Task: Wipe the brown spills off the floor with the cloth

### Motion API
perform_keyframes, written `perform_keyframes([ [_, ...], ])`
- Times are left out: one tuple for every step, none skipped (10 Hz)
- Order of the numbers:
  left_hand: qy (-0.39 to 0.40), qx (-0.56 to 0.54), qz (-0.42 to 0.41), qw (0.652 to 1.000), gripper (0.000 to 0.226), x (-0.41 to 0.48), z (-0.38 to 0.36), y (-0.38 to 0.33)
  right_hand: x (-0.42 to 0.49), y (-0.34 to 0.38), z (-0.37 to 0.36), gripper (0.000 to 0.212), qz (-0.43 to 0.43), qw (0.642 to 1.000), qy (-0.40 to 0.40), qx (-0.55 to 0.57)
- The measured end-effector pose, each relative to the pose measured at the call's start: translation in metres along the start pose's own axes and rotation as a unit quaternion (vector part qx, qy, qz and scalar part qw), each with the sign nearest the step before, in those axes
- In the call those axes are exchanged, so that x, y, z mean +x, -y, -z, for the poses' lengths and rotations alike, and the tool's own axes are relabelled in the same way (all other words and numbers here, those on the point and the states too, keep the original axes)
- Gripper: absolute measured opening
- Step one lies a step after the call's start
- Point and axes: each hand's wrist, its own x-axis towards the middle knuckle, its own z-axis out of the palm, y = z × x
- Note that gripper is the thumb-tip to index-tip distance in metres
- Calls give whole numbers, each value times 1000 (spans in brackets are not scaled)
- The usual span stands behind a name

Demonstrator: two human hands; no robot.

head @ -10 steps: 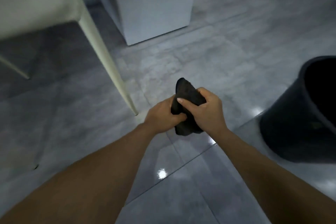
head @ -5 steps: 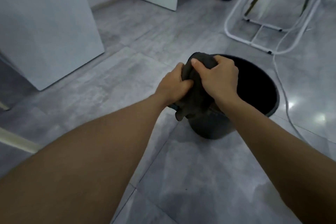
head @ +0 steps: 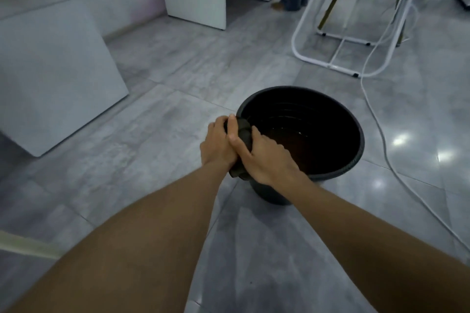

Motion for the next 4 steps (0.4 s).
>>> perform_keyframes([
  [30,74,25,997,68,0,8,8,3,-2,-3,98,5,999,12,-45],
  [51,180,9,982,57,-3,33,-15,3,7,11,91,-25,996,69,-56],
  [59,268,-4,962,56,-11,81,-48,3,41,54,88,-8,991,95,-96],
  [45,284,-34,957,60,-9,153,-110,3,107,129,79,40,995,58,-75],
])
